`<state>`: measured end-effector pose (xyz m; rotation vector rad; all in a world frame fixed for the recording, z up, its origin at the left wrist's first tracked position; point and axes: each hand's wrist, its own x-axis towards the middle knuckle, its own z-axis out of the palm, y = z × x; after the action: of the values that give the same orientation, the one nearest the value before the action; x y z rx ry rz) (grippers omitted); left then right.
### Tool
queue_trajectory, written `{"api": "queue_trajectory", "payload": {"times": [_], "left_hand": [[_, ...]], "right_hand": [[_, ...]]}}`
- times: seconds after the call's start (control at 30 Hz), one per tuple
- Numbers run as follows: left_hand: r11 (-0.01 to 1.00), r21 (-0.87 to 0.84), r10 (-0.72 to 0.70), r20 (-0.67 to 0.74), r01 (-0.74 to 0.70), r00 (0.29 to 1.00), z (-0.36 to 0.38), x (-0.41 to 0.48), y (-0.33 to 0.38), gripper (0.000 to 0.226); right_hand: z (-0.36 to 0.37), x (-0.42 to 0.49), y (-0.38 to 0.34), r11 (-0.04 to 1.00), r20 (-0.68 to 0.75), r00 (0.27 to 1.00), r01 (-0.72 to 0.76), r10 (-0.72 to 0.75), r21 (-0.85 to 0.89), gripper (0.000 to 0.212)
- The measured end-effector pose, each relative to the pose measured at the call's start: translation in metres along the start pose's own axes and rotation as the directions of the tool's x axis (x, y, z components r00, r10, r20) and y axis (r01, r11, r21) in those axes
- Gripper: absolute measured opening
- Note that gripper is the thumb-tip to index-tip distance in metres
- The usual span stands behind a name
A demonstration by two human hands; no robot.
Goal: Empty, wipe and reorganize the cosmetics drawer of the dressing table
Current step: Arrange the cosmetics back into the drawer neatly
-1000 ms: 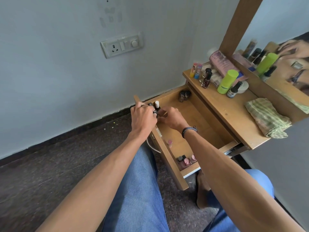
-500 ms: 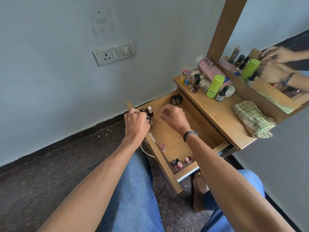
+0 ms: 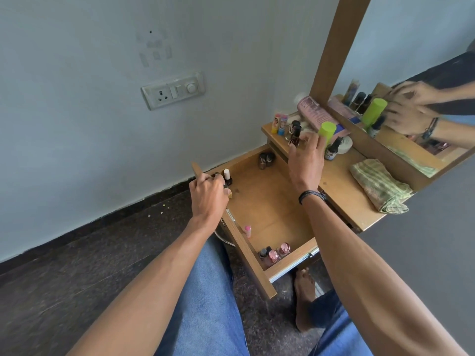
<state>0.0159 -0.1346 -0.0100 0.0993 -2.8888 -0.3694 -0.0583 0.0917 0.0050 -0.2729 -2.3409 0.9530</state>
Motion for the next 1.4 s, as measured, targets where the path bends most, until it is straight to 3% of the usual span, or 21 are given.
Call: {"api": "queue_trajectory", "payload": {"times": [0.4,0.8,0.87,1.03,1.23,1.4], "left_hand": [[0.999,0.019,-0.025,-0.021,0.026,0.999,0.006,0.002,0.003,0.017],[0.997,0.065,0.053,-0.060,-0.049,0.997,0.002,0.001,0.006,0.026],[0.995,0.000,0.100,-0.103,-0.101,0.990,0.000,0.003,0.013,0.024],[0.898,-0.414,0.111,-0.120,-0.152,0.987,-0.008,0.034,0.064,0.019],[0.721,-0.692,0.014,0.065,0.035,0.998,-0.006,0.092,0.131,0.028],[0.656,-0.729,-0.047,0.222,0.198,0.974,0.013,0.109,0.156,0.032]], "right_hand": [[0.008,0.010,-0.001,0.993,0.041,0.993,-0.112,0.113,-0.029,0.020],[0.003,0.000,0.004,0.996,-0.010,0.997,-0.078,0.079,0.035,0.024],[0.000,-0.003,0.004,0.995,-0.016,0.996,-0.082,0.083,0.048,0.025],[-0.006,-0.019,0.006,0.991,-0.050,0.996,-0.064,0.070,0.116,0.027],[-0.017,-0.026,0.013,0.980,-0.044,0.995,-0.078,0.087,0.183,0.034],[-0.021,-0.022,0.010,0.945,-0.063,0.981,-0.161,0.186,0.287,0.036]]}}
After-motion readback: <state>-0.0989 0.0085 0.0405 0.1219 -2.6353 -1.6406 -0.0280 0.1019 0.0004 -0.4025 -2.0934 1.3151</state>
